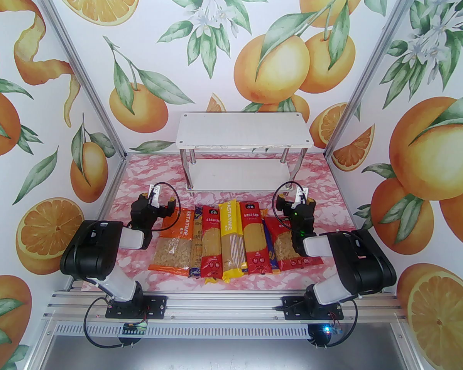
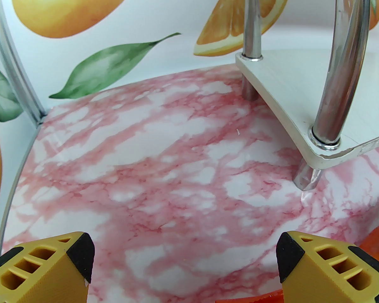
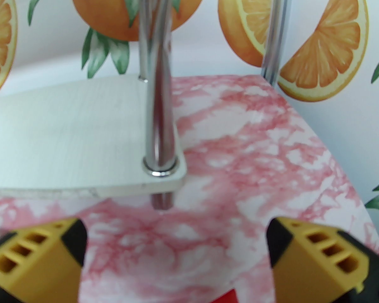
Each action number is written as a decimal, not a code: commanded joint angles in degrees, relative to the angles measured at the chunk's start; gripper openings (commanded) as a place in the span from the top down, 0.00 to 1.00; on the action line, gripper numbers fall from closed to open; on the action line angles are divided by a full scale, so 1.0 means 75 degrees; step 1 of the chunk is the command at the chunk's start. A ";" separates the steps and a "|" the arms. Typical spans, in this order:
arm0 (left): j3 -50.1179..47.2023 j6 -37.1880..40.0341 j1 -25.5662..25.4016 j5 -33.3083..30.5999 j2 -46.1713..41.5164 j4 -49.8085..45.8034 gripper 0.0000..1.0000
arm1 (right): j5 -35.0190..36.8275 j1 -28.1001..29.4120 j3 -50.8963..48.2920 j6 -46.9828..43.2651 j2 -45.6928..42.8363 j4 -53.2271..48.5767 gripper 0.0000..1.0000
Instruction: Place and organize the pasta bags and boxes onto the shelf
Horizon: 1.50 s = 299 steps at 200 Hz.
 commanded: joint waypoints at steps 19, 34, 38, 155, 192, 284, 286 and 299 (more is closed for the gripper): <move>0.0173 -0.0059 0.0052 0.0002 -0.0055 0.0082 0.00 | -0.0001 -0.0021 0.0048 -0.0072 0.0006 0.0085 0.00; 0.0174 -0.0059 0.0067 0.0003 -0.0055 0.0081 0.00 | -0.0003 -0.0019 0.0048 -0.0064 0.0006 0.0074 0.00; 0.0180 -0.0059 0.0061 -0.0001 -0.0055 0.0089 0.00 | -0.0014 -0.0019 0.0055 -0.0061 0.0006 0.0073 0.00; 0.0185 -0.0060 0.0067 0.0009 -0.0055 0.0069 0.00 | -0.0309 -0.0131 0.0140 0.0001 -0.0006 -0.0111 0.00; 0.0196 -0.0065 0.0061 0.0017 -0.0055 0.0066 0.00 | -0.0487 -0.0223 0.0177 0.0043 0.0000 -0.0197 0.00; 0.0196 -0.0067 0.0065 0.0015 -0.0055 0.0066 0.00 | -0.0554 -0.0270 0.0188 0.0068 -0.0016 -0.0223 0.00; 0.0196 -0.0070 0.0067 0.0011 -0.0055 0.0065 0.00 | -0.0552 -0.0271 0.0188 0.0068 -0.0011 -0.0227 0.00; 0.0196 -0.0071 0.0067 0.0009 -0.0046 0.0057 0.00 | -0.0562 -0.0263 0.0188 0.0068 -0.0016 -0.0232 0.00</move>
